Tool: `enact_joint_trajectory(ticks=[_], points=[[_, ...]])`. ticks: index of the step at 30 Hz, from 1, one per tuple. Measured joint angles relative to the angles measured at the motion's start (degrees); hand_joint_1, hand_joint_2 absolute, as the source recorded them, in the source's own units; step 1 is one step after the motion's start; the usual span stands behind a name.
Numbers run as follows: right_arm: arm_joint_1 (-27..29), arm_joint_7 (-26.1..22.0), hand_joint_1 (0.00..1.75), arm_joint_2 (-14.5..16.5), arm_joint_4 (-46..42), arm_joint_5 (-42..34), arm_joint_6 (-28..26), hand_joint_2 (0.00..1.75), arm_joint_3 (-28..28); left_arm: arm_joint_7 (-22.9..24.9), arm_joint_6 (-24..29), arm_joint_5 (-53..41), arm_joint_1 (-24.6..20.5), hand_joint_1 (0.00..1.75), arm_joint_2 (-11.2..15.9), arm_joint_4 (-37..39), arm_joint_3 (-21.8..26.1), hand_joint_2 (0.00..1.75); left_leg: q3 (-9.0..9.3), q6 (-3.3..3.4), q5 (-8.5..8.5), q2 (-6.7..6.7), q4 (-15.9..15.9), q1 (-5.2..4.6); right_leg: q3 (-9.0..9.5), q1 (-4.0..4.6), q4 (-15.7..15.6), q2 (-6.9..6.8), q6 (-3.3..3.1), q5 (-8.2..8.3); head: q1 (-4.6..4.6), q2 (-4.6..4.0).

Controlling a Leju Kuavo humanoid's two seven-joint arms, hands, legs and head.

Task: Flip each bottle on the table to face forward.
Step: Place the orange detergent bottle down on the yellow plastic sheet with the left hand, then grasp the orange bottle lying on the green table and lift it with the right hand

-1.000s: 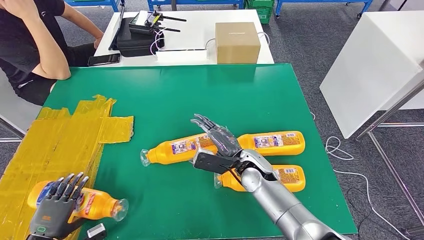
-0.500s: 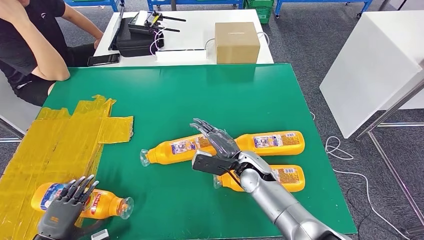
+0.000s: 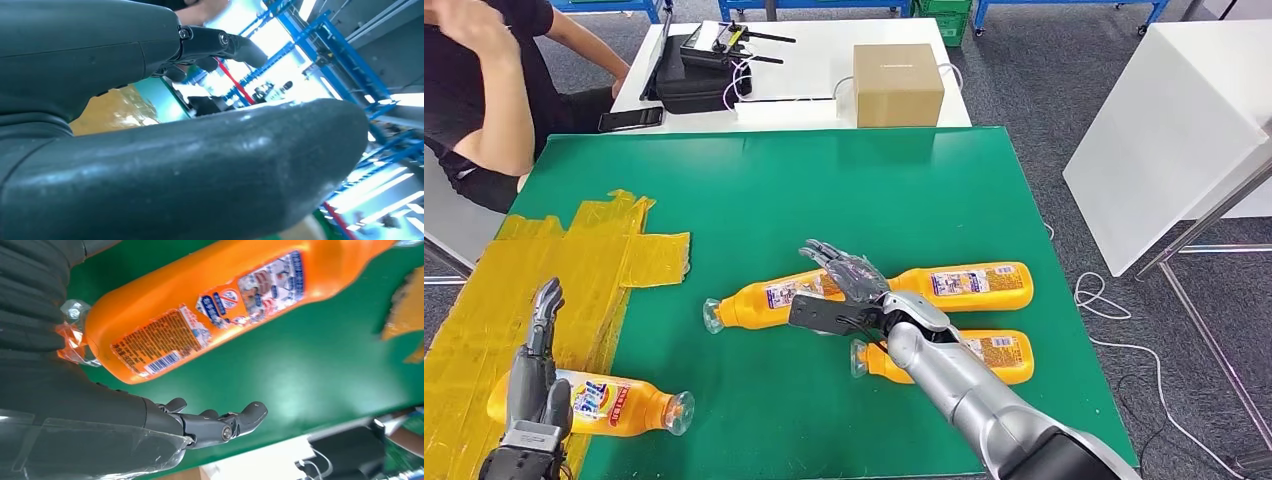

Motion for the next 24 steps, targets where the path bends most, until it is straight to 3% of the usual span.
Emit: enact_joint_trajectory(ticks=[4, 6, 18, 22, 23, 24], points=[[-1.76, 1.36, 0.00, 1.37, 3.61, 1.44, 0.60, 1.75, 0.00, 0.00, -9.37, 6.14, -0.23, 0.00, -2.32, -4.38, 0.59, 0.00, -0.01, 0.00, 0.00, 0.01, 0.00, 0.00, -0.01, 0.01, 0.00, 0.00, 0.00, 0.00, 0.01, 0.00], [-2.30, 1.67, 0.00, 1.95, 4.92, 1.72, 0.75, 1.75, 0.00, 0.00, -11.43, 6.97, -0.31, 0.00, -3.36, -5.84, 1.02, 0.00, -0.01, 0.00, 0.00, 0.01, 0.00, 0.00, -0.01, 0.00, 0.00, 0.00, 0.00, 0.00, 0.01, 0.00], [-4.55, 6.33, 0.00, 4.15, 10.52, 6.06, 3.79, 1.75, 1.68, 0.00, -12.88, 6.38, -0.48, 0.00, -6.74, -10.28, 2.04, 0.00, 0.00, 0.00, 0.00, 0.01, 0.00, 0.00, -0.01, 0.00, 0.00, 0.00, 0.00, 0.00, 0.01, 0.00], [-5.43, 10.86, 0.00, 4.89, 12.32, 10.16, 7.06, 1.75, 3.89, 0.00, -13.55, 6.77, -0.84, 0.00, -7.20, -10.42, 2.04, 0.00, 0.02, 0.00, 0.00, 0.02, 0.00, -0.01, 0.00, 0.00, -0.01, 0.00, 0.00, 0.00, 0.01, 0.00], [-5.67, 12.03, 0.09, 5.08, 12.77, 11.30, 8.00, 1.75, 4.61, 0.00, -13.76, 6.88, -0.93, 0.00, -7.32, -10.42, 2.04, 0.00, 0.04, 0.00, 0.00, 0.02, 0.00, -0.01, 0.01, 0.00, -0.01, 0.00, 0.00, 0.00, 0.01, 0.00], [-5.94, 13.13, 0.42, 5.24, 13.22, 12.33, 8.96, 1.75, 5.39, 0.00, -14.03, 7.01, -1.03, 0.00, -7.44, -10.42, 2.04, 0.00, 0.06, 0.00, 0.00, 0.03, 0.00, -0.01, 0.03, 0.01, -0.01, 0.01, 0.00, 0.00, 0.01, 0.00]])
